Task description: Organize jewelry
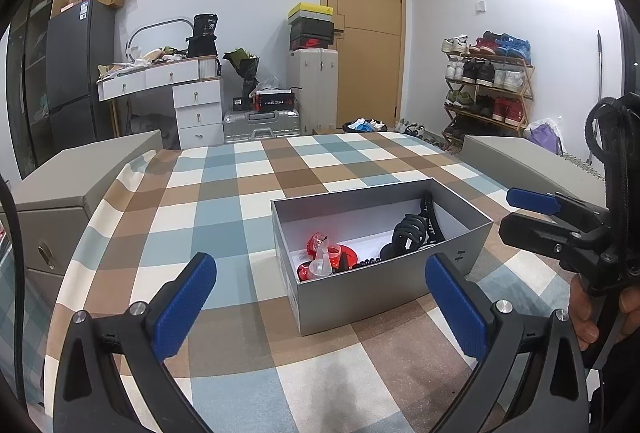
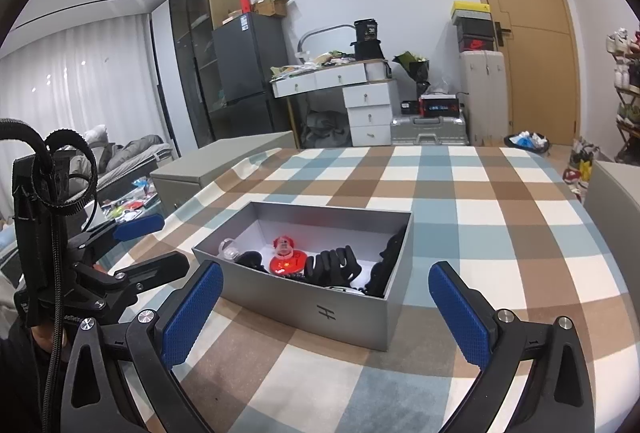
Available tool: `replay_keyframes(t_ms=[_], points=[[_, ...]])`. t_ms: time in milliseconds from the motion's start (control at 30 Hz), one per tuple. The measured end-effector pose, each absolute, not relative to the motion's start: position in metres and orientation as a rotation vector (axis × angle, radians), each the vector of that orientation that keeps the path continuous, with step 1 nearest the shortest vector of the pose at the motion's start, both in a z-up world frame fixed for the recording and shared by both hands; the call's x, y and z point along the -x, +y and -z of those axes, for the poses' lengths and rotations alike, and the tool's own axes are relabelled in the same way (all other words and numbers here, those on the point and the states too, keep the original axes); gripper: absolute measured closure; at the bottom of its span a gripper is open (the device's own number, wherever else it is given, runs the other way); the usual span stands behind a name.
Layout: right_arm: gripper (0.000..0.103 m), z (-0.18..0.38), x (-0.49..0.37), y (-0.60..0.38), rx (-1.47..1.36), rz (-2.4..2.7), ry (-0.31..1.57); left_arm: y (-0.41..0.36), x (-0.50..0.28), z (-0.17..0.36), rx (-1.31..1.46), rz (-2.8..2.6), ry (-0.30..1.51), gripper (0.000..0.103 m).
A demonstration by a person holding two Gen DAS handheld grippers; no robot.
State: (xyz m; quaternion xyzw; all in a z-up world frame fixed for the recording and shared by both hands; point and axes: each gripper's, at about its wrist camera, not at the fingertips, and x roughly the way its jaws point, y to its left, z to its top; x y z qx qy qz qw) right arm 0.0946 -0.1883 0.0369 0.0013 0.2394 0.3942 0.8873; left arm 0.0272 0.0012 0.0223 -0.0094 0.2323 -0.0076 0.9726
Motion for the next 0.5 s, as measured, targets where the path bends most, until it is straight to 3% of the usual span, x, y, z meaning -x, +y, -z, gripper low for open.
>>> replay_keyframes(t_ms=[500], points=[[0.0,-0.0371,-0.0932,-0.1876,0.003,-0.819,0.494,0.0011,-0.0286,-0.0223,0.017,0.018,0.468,0.001]])
